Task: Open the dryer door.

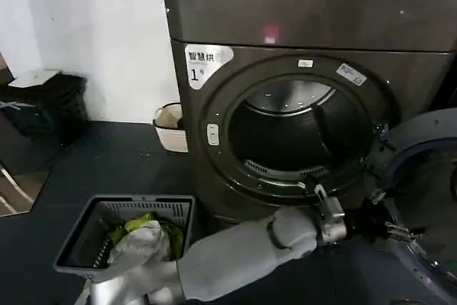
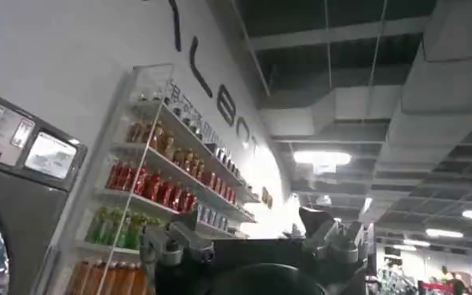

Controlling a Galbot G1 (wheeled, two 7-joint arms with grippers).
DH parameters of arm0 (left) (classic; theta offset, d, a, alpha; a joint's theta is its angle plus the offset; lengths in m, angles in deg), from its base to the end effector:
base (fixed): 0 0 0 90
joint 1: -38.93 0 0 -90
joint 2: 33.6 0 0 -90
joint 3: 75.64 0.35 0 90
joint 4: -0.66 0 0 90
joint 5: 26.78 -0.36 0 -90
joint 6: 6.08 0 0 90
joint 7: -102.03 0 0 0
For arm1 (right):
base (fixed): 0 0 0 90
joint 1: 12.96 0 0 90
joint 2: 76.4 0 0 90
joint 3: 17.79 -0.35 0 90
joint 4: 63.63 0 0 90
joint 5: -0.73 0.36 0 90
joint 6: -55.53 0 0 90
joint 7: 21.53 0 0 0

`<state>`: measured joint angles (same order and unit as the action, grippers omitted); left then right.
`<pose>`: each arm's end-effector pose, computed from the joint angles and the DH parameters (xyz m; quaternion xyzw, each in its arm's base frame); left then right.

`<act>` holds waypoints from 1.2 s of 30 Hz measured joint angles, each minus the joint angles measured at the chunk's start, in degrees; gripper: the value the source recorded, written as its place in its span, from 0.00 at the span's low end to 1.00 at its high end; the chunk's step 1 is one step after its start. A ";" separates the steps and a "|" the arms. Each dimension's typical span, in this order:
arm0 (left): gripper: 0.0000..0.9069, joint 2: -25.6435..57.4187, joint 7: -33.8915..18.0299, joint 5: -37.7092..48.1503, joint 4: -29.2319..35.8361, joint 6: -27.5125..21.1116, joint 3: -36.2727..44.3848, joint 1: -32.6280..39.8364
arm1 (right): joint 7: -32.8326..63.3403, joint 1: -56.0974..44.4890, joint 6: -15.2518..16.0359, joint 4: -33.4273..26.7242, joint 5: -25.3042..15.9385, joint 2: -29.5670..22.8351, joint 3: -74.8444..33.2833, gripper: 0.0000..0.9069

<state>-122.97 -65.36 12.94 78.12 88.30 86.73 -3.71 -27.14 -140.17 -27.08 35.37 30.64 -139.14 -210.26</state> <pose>0.3898 -0.3302 -0.2142 0.6475 0.7576 0.0066 0.0825 -0.1229 -0.4431 -0.0348 0.5881 0.7659 -0.2217 0.1360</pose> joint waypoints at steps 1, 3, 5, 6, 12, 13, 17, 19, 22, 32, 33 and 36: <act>1.00 0.42 -0.49 0.27 0.30 0.55 0.00 0.01 | -0.01 -0.01 -0.19 -0.14 -0.01 0.02 -0.01 1.00; 1.00 1.13 -0.58 0.43 0.73 1.84 0.05 0.02 | -0.01 -0.03 -0.51 -0.45 -0.03 0.10 -0.02 1.00; 1.00 2.28 -0.58 -0.23 1.67 4.65 0.29 -0.17 | -0.02 -0.03 -0.83 -0.62 -0.08 0.17 -0.02 1.00; 1.00 2.75 -0.59 -0.30 2.05 5.46 0.30 -0.25 | -0.02 -0.01 -0.92 -0.63 -0.08 0.17 -0.01 1.00; 1.00 7.09 -0.45 2.91 5.43 12.73 0.09 -1.32 | -0.03 0.35 -1.16 -0.39 -0.09 0.18 0.33 1.00; 1.00 7.89 -0.48 2.95 6.03 13.25 -0.05 -1.44 | -0.04 0.36 -1.26 -0.45 -0.10 0.18 0.37 1.00; 1.00 11.67 -1.19 2.19 9.12 14.13 -0.81 -2.25 | -0.12 0.38 -1.55 -0.88 -0.10 0.38 0.26 1.00; 1.00 13.88 -1.32 1.48 10.75 14.12 -0.90 -2.43 | -0.09 0.39 -1.67 -0.93 -0.25 0.54 0.02 1.00; 1.00 18.12 -1.32 1.48 13.88 12.99 -1.09 -2.72 | 0.66 0.87 -1.82 -1.39 -1.11 1.02 -0.17 1.00; 1.00 35.39 2.63 1.03 25.21 11.24 -0.84 -3.18 | 0.70 2.61 -2.59 -1.89 -3.12 1.28 1.38 1.00; 1.00 37.30 3.28 0.69 26.32 10.76 -0.85 -2.95 | 0.69 2.79 -2.67 -1.82 -3.55 1.29 1.49 1.00; 1.00 43.37 5.22 -0.59 28.61 10.13 -1.09 -2.21 | 0.68 3.39 -2.71 -1.36 -4.32 1.23 1.84 1.00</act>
<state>-79.60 -60.15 12.36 106.73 98.43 85.64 -5.92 -26.46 -136.77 -29.79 34.01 26.31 -137.90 -208.42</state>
